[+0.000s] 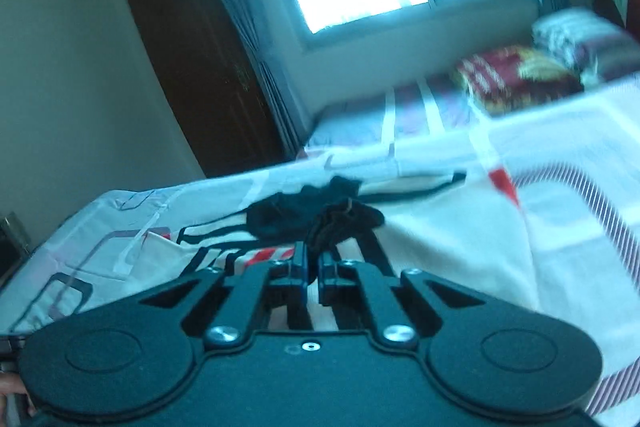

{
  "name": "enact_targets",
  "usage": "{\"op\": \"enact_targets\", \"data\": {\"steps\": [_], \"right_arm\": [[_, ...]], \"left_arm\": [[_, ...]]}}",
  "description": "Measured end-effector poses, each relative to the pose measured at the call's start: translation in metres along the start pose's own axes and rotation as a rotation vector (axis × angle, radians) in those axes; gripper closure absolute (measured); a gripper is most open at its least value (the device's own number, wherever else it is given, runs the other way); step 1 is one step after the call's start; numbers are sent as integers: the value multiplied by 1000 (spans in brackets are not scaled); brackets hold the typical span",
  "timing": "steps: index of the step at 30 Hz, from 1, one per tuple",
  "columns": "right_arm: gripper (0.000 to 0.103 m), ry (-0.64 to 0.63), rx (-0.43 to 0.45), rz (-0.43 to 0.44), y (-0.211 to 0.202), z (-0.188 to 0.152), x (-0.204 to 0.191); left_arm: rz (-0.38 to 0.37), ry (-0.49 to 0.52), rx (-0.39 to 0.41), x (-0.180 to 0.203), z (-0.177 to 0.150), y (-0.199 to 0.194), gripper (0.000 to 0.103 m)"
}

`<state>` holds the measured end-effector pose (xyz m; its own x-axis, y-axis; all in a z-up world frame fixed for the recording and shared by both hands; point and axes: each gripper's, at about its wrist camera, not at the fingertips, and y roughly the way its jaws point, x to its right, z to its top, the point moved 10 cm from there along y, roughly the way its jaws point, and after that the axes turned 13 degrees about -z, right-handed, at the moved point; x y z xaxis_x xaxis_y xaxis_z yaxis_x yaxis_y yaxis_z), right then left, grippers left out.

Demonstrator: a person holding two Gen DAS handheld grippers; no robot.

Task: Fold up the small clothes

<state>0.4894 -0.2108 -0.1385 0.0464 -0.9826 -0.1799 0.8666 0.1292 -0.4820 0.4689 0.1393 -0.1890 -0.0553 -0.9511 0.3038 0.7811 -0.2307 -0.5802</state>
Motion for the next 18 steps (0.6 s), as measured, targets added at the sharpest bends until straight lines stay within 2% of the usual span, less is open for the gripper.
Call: {"op": "enact_targets", "data": {"steps": [1, 5, 13, 15, 17, 18], "right_arm": [[98, -4, -18, -15, 4, -5, 4], [98, 10, -198, -69, 32, -46, 22], [97, 30, -182, -62, 28, -50, 23], [96, 37, -178, -54, 27, -48, 26], [87, 39, -144, -57, 19, -40, 29], [78, 42, -118, -63, 14, -33, 32]], "left_arm": [[-2, 3, 1, 0, 0, 0, 66], [-16, -4, 3, -1, 0, 0, 66], [-27, 0, -15, -2, 1, -3, 66], [-51, -1, -21, -3, -2, -10, 66], [-75, -17, -5, -6, -3, -24, 65], [-90, -22, 16, -7, -2, -32, 62]]}}
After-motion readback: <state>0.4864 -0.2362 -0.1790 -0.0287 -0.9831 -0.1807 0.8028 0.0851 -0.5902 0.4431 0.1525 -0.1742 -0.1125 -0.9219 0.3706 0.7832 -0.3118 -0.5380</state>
